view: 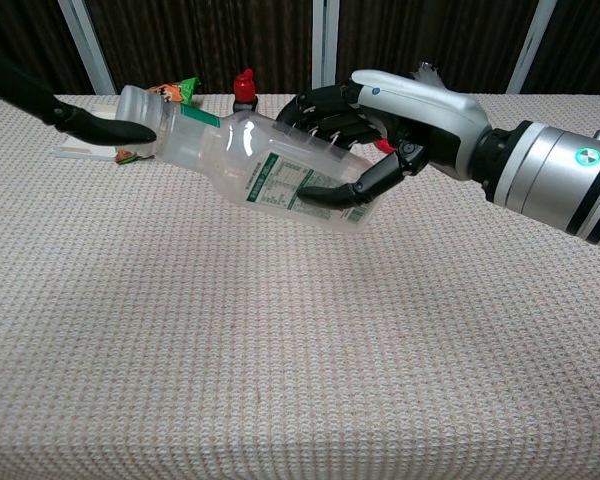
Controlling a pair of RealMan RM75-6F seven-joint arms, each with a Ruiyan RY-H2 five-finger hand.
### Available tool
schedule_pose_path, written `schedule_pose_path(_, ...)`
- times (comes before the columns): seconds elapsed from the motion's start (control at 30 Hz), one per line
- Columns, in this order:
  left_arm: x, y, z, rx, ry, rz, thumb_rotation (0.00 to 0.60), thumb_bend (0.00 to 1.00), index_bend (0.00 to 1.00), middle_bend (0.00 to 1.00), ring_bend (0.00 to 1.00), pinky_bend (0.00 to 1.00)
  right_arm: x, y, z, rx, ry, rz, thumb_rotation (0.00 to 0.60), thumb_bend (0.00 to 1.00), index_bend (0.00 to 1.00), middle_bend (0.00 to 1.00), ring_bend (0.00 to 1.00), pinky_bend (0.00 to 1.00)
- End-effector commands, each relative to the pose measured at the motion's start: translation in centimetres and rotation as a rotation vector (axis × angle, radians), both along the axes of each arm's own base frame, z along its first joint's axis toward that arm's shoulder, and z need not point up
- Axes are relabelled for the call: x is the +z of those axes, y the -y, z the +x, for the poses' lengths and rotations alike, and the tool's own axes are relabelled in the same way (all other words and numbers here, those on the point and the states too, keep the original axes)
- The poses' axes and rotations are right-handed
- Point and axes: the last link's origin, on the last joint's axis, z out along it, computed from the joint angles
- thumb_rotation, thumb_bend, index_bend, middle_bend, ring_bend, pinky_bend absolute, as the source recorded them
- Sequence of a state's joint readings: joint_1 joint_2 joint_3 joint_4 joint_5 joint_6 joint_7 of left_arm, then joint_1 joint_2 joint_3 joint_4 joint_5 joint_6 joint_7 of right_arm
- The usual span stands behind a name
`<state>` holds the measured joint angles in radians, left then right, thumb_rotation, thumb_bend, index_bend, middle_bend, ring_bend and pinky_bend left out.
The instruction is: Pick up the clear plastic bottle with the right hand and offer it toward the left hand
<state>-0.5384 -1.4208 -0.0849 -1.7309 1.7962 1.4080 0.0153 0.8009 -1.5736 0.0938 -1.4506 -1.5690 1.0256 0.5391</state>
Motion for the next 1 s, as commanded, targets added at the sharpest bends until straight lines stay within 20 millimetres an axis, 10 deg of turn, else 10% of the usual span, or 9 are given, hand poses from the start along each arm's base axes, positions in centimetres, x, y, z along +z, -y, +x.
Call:
schedule_pose_path(0.03,0.1,0.12,0.01,-0.002,0.002,-0.003,0.6,0.08,0.14,0.01,0.0,0.0,0.05,0.04,-0.02,-0.001,0.001,-0.002,0.6,0.46,0.57,0.51,0.36,0.49)
schedule_pose_path(1.0,0.39,0.59,-0.2,-0.015,-0.012,0.003,0.6,0.08,0.14,0.01,0.0,0.0,0.34,0.06,-0.1,-0.005,-0.001,-0.003,0.6,0.46,0.57,0.51,0.36,0.49)
